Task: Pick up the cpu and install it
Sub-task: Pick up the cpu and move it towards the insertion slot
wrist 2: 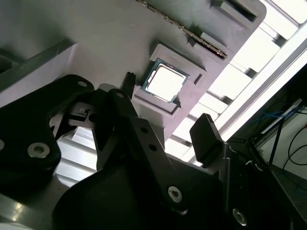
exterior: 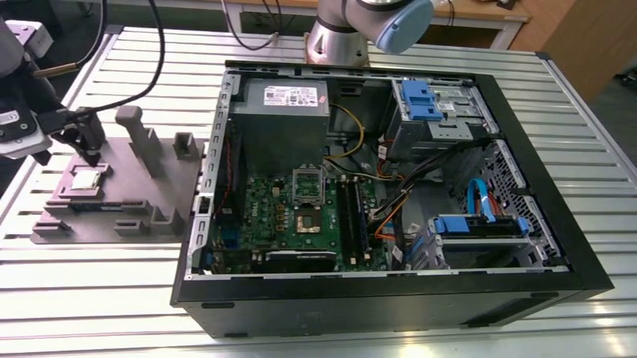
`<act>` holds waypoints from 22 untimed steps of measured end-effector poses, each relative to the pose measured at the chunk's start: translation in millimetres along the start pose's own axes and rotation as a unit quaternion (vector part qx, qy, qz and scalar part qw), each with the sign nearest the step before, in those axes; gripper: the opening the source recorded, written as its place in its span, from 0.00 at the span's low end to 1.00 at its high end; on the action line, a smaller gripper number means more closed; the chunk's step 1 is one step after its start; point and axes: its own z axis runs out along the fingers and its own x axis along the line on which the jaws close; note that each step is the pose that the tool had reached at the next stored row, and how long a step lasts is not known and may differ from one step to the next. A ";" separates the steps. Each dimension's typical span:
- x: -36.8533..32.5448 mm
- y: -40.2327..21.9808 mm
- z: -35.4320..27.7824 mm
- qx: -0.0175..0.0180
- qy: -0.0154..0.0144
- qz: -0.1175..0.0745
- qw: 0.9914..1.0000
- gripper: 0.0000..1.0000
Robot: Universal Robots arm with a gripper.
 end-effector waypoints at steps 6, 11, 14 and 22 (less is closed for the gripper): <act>-0.3 -0.6 13.7 0.000 0.000 0.000 1.000 0.72; -0.5 -1.0 22.8 0.000 0.000 0.000 1.000 0.72; -0.6 -1.3 28.4 0.000 0.000 0.000 1.000 0.72; 0.5 -1.6 35.7 0.000 0.000 0.000 1.000 0.72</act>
